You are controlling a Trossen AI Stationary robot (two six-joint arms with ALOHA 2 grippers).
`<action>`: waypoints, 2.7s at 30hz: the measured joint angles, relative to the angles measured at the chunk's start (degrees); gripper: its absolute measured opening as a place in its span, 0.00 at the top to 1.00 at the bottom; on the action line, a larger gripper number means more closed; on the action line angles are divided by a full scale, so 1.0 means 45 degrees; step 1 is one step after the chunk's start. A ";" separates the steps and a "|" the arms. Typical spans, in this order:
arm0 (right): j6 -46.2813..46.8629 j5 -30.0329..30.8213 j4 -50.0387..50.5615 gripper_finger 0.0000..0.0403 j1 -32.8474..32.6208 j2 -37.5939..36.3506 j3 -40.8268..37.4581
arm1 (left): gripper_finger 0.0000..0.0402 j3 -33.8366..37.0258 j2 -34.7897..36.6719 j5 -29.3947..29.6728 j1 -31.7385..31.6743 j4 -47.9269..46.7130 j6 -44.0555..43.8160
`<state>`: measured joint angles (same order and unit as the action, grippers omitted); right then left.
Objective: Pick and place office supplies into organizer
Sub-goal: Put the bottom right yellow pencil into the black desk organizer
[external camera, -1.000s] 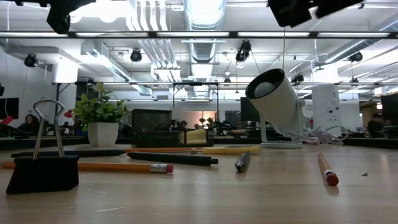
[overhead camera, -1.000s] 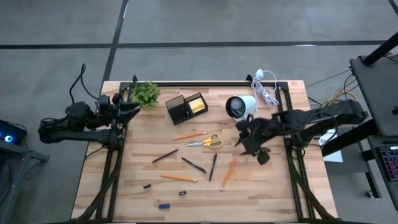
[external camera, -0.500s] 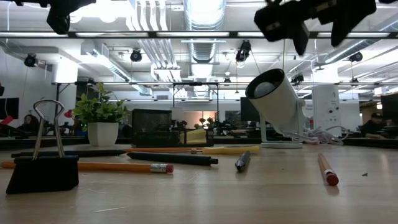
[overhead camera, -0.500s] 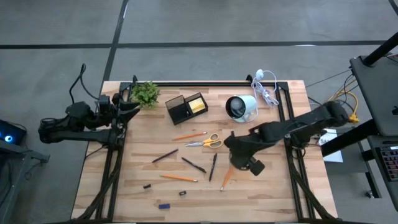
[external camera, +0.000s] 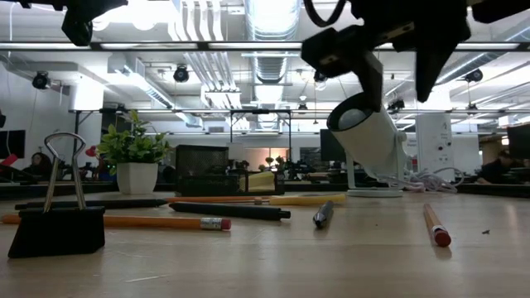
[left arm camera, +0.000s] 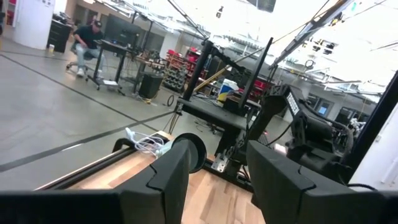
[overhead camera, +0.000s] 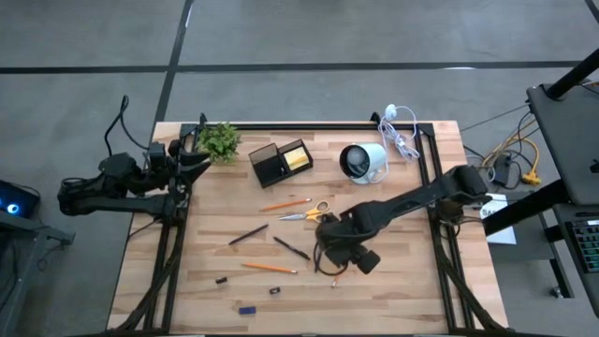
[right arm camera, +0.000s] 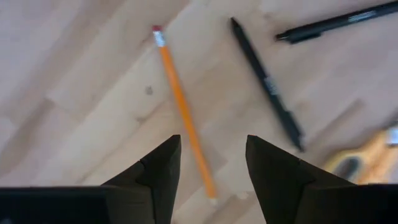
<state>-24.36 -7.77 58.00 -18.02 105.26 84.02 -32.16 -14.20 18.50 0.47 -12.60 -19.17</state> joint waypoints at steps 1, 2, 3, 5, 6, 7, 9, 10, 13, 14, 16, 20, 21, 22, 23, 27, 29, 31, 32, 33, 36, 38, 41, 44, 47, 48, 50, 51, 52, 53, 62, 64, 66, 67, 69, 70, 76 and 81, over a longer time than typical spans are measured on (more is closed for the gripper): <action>-0.0195 0.0413 -0.0055 0.59 -0.0106 0.0003 0.0025 | 0.64 0.0000 0.0000 0.0005 -0.0005 0.0000 -0.0002; -0.0459 0.0778 -0.0149 0.59 -0.0227 0.0000 0.0018 | 0.64 0.0000 0.0000 0.0004 0.0000 0.0000 0.0002; -0.0711 0.1042 -0.0379 0.59 -0.0343 -0.0007 -0.0041 | 0.64 0.0000 0.0000 0.0001 0.0000 0.0000 0.0007; -0.0996 0.1107 -0.0594 0.59 -0.0547 -0.0007 -0.0192 | 0.64 0.0000 0.0000 0.0000 0.0000 0.0000 0.0008; -0.0971 0.0994 -0.0604 0.59 -0.0628 -0.0007 -0.0272 | 0.64 0.0000 0.0001 0.0000 0.0000 0.0000 0.0007; -0.0897 0.0848 -0.0755 0.59 -0.0698 -0.0007 -0.0375 | 0.64 0.0000 0.0005 0.0000 0.0000 0.0000 0.0008; -0.0997 0.0676 -0.1139 0.59 -0.0783 -0.0007 -0.0644 | 0.64 0.0000 0.0005 0.0000 0.0000 -0.0005 0.0057; -0.1175 0.0668 -0.1226 0.59 -0.0843 0.0024 -0.0808 | 0.64 0.0000 0.0005 0.0000 0.0000 -0.0005 0.0099; -0.1653 0.0668 -0.1427 0.59 -0.0922 0.0223 -0.1190 | 0.64 0.0000 0.0005 -0.0002 0.0000 -0.0018 0.0093; -0.1730 0.0660 -0.1434 0.59 -0.0919 0.0311 -0.1269 | 0.64 0.0000 0.0005 0.0000 0.0000 -0.0019 0.0088; -0.1778 0.0668 -0.1448 0.60 -0.0924 0.0426 -0.1465 | 0.64 0.0000 0.0000 -0.0005 0.0000 -0.0034 0.0106; -0.1843 0.0730 -0.2146 0.61 -0.0911 0.0581 -0.1841 | 0.64 0.0005 0.0020 -0.0004 0.0000 -0.0112 0.0109; -0.1924 0.0733 -0.2359 0.61 -0.0909 0.0586 -0.1926 | 0.64 0.0005 0.0029 -0.0005 0.0000 -0.0107 0.0109; -0.2033 0.0729 -0.2697 0.61 -0.0914 0.0607 -0.2000 | 0.64 0.0005 0.0034 -0.0005 0.0000 -0.0107 0.0109; -0.2197 0.0726 -0.2881 0.61 -0.0940 0.0618 -0.2060 | 0.64 0.0010 0.0034 -0.0005 0.0000 -0.0112 0.0109; -0.2697 0.0705 -0.3172 0.61 -0.0967 0.0644 -0.2302 | 0.64 0.0010 0.0024 -0.0007 0.0000 -0.0112 0.0111; -0.2851 0.0693 -0.3321 0.61 -0.0962 0.0644 -0.2418 | 0.64 0.0010 0.0024 -0.0008 0.0000 -0.0107 0.0114; -0.3047 0.0591 -0.3601 0.61 -0.0962 0.0644 -0.2544 | 0.64 0.0010 0.0024 -0.0010 0.0000 -0.0107 0.0114; -0.3199 0.0515 -0.3830 0.61 -0.0962 0.0644 -0.2635 | 0.64 0.0010 0.0024 -0.0010 0.0000 -0.0107 0.0114; -0.3359 0.0378 -0.4063 0.61 -0.0962 0.0639 -0.2763 | 0.64 0.0010 0.0024 -0.0006 0.0000 -0.0107 0.0114; -0.3633 0.0244 -0.4434 0.62 -0.0972 0.0639 -0.3072 | 0.64 0.0010 0.0024 -0.0010 0.0000 -0.0107 0.0114; -0.3628 0.0237 -0.4538 0.61 -0.0967 0.0639 -0.3206 | 0.64 0.0010 0.0024 -0.0010 0.0000 -0.0107 0.0113; -0.3643 0.0242 -0.4612 0.61 -0.0962 0.0639 -0.3484 | 0.64 0.0010 0.0029 -0.0010 0.0000 -0.0107 0.0109; -0.3730 0.0237 -0.4995 0.62 -0.0962 0.0634 -0.3819 | 0.64 0.0010 0.0029 -0.0010 0.0000 -0.0107 0.0104; -0.3725 0.0237 -0.5126 0.63 -0.0962 0.0639 -0.4119 | 0.64 0.0010 0.0029 -0.0010 0.0000 -0.0102 0.0096; -0.3725 0.0237 -0.5157 0.63 -0.0962 0.0639 -0.4164 | 0.64 0.0010 0.0029 -0.0010 0.0000 -0.0106 0.0094; -0.3730 0.0227 -0.5169 0.63 -0.0962 0.0634 -0.4226 | 0.64 0.0010 0.0029 -0.0010 0.0000 -0.0102 0.0093; -0.3725 0.0218 -0.5178 0.63 -0.0962 0.0634 -0.4238 | 0.64 0.0010 0.0029 -0.0010 0.0000 -0.0102 0.0089; -0.3716 0.0221 -0.5177 0.63 -0.0958 0.0634 -0.4249 | 0.64 0.0010 0.0029 -0.0010 0.0000 -0.0102 0.0085; -0.3700 0.0208 -0.5182 0.63 -0.0958 0.0634 -0.4254 | 0.64 0.0010 0.0029 -0.0010 0.0000 -0.0102 0.0084; -0.3656 -0.0054 -0.5408 0.63 -0.0757 0.0634 -0.4060 | 0.64 0.0010 0.0029 -0.0015 0.0000 -0.0097 0.0060; -0.3625 -0.0167 -0.5376 0.63 -0.0634 0.0634 -0.4022 | 0.64 0.0010 0.0029 -0.0010 0.0000 -0.0097 0.0060; -0.3628 -0.0638 -0.5339 0.63 -0.0481 0.0634 -0.3992 | 0.64 0.0010 0.0031 -0.0011 0.0000 -0.0097 0.0064; -0.3620 -0.0852 -0.5307 0.63 -0.0420 0.0634 -0.3992 | 0.64 0.0010 0.0029 -0.0015 0.0000 -0.0097 0.0065; -0.3628 -0.0914 -0.5228 0.63 -0.0345 0.0634 -0.3992 | 0.64 0.0010 0.0032 -0.0012 0.0000 -0.0097 0.0065; -0.3666 -0.0923 -0.5220 0.63 -0.0312 0.0634 -0.3992 | 0.64 0.0010 0.0030 -0.0013 0.0000 -0.0097 0.0065; -0.3690 -0.1157 -0.5169 0.63 -0.0287 0.1002 -0.3969 | 0.64 0.0010 0.0029 -0.0015 0.0000 -0.0102 0.0114; -0.3325 -0.1448 -0.4962 0.63 -0.0282 0.1586 -0.3598 | 0.64 0.0010 0.0029 -0.0015 0.0000 -0.0083 0.0101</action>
<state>-39.32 -14.28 35.67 -19.29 112.40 67.83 -32.12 -14.06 18.44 0.47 -12.97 -18.71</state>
